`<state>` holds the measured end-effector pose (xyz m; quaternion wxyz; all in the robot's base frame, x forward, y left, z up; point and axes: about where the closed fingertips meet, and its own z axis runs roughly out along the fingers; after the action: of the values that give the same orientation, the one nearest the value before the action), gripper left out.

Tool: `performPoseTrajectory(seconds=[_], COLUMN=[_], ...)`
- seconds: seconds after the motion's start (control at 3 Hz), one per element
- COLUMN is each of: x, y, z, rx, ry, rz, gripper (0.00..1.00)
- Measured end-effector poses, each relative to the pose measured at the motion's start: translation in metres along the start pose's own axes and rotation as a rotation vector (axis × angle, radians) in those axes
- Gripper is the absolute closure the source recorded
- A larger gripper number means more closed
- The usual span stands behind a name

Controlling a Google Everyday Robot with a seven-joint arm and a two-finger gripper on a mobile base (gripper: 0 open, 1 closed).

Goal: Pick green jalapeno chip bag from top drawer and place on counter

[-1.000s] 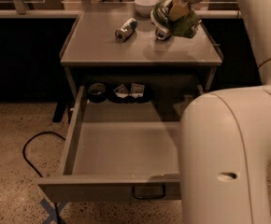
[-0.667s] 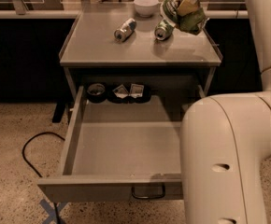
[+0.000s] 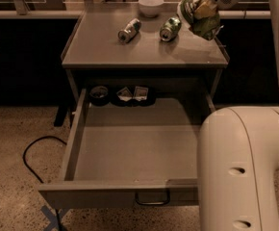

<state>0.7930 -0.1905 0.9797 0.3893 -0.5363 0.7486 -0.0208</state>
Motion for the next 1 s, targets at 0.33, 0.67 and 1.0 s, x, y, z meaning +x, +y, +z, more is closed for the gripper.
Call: performPoseTrajectory(seconds=[0.33, 0.67, 1.0], x=[0.020, 0.020, 0.025], y=[0.000, 0.000, 0.002], z=[0.005, 0.005, 0.022], rx=[-0.014, -0.014, -0.031], ry=[-0.055, -0.055, -0.070], rz=[0.073, 0.073, 0.103], gripper=[1.00, 1.00, 1.00])
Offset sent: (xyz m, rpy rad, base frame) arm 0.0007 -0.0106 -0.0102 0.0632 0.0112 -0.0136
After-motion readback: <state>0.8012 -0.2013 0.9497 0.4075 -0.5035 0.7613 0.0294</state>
